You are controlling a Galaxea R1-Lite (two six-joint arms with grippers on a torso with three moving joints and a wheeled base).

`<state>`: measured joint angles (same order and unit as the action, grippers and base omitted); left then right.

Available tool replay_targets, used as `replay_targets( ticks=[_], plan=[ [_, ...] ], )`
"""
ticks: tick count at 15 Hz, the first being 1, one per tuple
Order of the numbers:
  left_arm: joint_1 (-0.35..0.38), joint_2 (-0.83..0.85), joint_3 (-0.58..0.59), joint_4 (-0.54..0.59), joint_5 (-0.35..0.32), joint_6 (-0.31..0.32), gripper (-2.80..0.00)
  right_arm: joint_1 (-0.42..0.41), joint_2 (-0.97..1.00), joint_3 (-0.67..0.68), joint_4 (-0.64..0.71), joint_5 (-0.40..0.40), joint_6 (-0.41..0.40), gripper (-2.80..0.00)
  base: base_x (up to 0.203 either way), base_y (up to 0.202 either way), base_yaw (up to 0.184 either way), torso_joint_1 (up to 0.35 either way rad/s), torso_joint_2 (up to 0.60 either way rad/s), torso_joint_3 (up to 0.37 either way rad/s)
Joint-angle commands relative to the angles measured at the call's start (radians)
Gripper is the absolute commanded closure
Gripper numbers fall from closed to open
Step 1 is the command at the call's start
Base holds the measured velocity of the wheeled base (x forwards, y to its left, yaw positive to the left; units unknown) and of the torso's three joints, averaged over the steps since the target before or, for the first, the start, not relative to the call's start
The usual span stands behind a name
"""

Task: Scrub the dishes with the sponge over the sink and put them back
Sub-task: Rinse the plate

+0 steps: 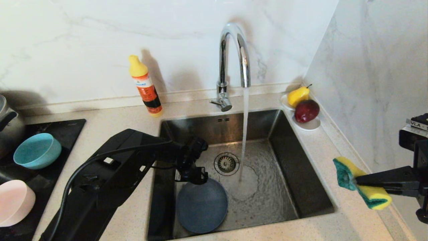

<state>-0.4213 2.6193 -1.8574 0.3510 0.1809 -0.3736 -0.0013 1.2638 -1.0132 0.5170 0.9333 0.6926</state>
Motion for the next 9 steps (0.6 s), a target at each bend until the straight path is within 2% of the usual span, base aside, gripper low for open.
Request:
replay_targets(
  ticks=[1,4,9],
  plan=[
    [-0.001,0.017,-0.031,0.02,0.002,0.004,-2.8,0.0,0.003,0.002,0.003,0.011,0.003,0.0,0.0,0.0,0.0,0.0,0.0,0.0],
    [-0.002,0.038,-0.072,0.066,0.003,0.016,-2.8,-0.003,0.002,0.001,0.003,0.016,0.002,0.0,0.0,0.0,0.0,0.0,0.0,0.0],
    [-0.002,0.051,-0.072,0.061,0.017,0.031,-2.8,-0.014,-0.004,0.001,0.003,0.016,0.002,0.0,0.0,0.0,0.0,0.0,0.0,0.0]
  ],
)
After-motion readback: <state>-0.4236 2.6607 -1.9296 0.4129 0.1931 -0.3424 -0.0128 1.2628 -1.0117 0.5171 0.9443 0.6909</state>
